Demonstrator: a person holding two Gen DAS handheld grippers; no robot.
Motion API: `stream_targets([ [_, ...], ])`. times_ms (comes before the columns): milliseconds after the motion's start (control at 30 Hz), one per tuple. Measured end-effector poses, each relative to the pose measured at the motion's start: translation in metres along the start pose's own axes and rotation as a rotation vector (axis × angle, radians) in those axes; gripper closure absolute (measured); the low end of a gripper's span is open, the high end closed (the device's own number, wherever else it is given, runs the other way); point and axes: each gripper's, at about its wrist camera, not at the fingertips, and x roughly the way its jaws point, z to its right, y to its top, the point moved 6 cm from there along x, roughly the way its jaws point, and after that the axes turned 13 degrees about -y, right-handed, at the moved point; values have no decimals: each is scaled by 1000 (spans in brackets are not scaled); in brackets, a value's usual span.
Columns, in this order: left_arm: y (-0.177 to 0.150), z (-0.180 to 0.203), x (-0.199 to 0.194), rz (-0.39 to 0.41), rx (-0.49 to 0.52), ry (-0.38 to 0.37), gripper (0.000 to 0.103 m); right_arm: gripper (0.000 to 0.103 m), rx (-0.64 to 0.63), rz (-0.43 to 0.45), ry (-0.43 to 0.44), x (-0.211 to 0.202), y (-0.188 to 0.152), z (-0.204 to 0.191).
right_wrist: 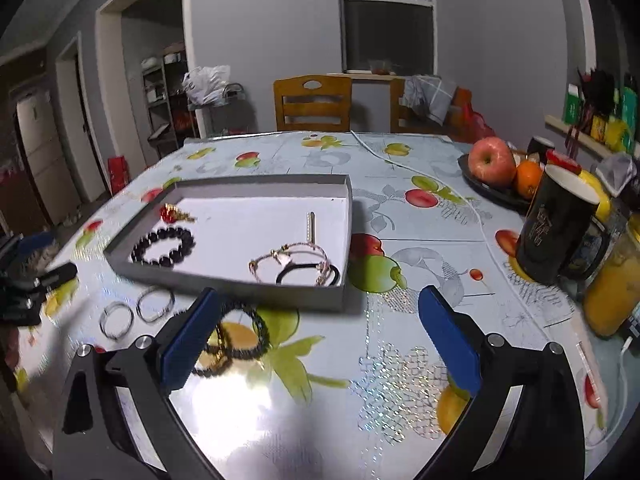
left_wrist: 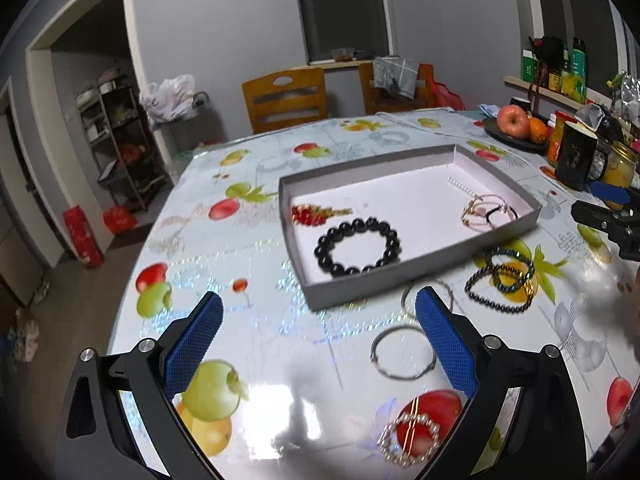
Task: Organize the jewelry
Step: 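Move both tools back over the remaining bracelets and bangles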
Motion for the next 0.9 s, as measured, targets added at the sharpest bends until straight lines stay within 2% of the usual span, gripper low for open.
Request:
stream_targets([
  [133,-16,2,-1,-29,0,-24,7,6,-72,-8,6,-2,-9,-9],
  [267,-35,13,4,-88,35,-55,7,6,-98,-84,81,1,-24,-17],
  [533,-66,35,0,-153,82,-119,7,6,-124,-123,93,2,-43,-24],
  [767,-76,37,1,-173,65,-131,7,6,-134,-168,96,11,-49,-30],
  [900,-76,40,0,-170,51,-161,11,6,-128,-179,124,14,-47,-38],
])
